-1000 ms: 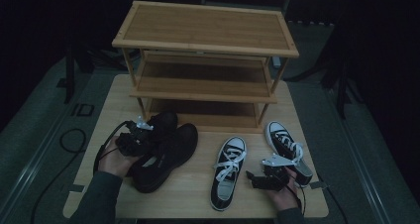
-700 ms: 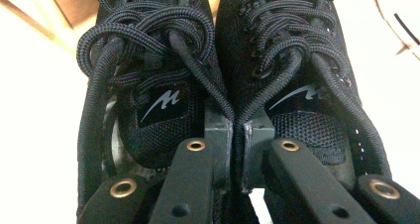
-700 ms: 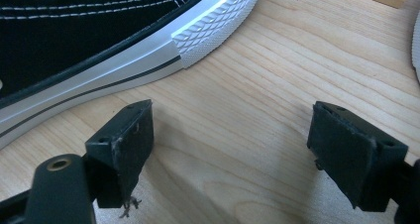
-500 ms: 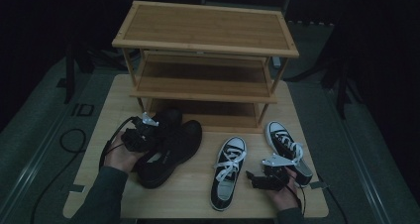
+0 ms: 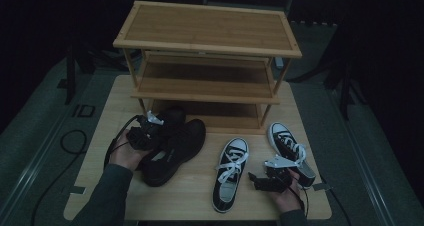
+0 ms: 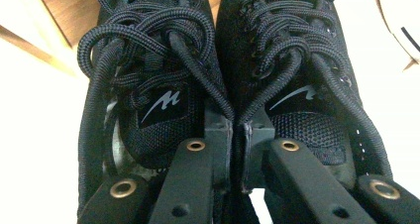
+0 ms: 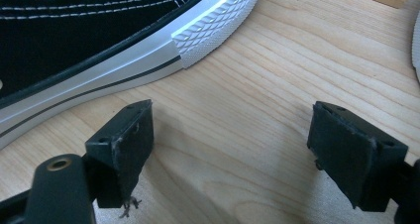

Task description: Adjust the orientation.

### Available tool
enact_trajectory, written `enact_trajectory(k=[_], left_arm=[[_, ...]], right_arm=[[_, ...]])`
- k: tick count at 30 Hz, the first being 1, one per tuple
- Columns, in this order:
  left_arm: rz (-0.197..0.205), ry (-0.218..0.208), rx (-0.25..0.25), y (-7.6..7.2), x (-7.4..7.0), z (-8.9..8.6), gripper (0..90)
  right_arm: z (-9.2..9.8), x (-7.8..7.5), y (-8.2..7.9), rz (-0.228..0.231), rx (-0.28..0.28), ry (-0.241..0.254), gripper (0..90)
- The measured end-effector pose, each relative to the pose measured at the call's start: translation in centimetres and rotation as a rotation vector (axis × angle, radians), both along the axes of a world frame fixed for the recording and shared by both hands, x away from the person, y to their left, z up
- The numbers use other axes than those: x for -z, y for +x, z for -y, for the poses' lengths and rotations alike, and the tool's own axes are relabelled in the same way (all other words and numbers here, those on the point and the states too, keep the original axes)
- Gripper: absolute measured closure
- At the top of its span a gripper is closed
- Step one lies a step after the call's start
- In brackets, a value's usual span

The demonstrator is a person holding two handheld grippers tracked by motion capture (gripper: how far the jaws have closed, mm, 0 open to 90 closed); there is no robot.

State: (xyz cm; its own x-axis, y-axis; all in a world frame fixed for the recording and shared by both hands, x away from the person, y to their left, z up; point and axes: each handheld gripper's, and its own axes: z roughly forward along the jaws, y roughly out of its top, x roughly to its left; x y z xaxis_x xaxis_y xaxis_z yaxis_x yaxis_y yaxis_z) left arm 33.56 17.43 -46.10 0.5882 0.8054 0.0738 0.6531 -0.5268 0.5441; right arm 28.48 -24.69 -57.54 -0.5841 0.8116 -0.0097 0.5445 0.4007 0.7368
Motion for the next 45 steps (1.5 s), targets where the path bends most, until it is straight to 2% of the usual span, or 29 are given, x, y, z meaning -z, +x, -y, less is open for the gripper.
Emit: enact_trajectory(k=[15, 24, 45], left_arm=[[0.013, 0.002, -0.006, 1.0, -0.2, 0.8, 84.8], [0.014, -0.012, -0.013, 1.7, 0.0, 1.2, 84.8], [0.030, -0.001, -0.038, 3.5, 0.4, 2.6, 84.6]], right_arm=[[0.0, 0.0, 0.0, 0.000, -0.002, 0.000, 18.1], [0.0, 0.0, 0.0, 0.001, -0.003, 0.000, 18.0], [-0.1, 0.0, 0.0, 0.001, -0.006, 0.000, 17.7]])
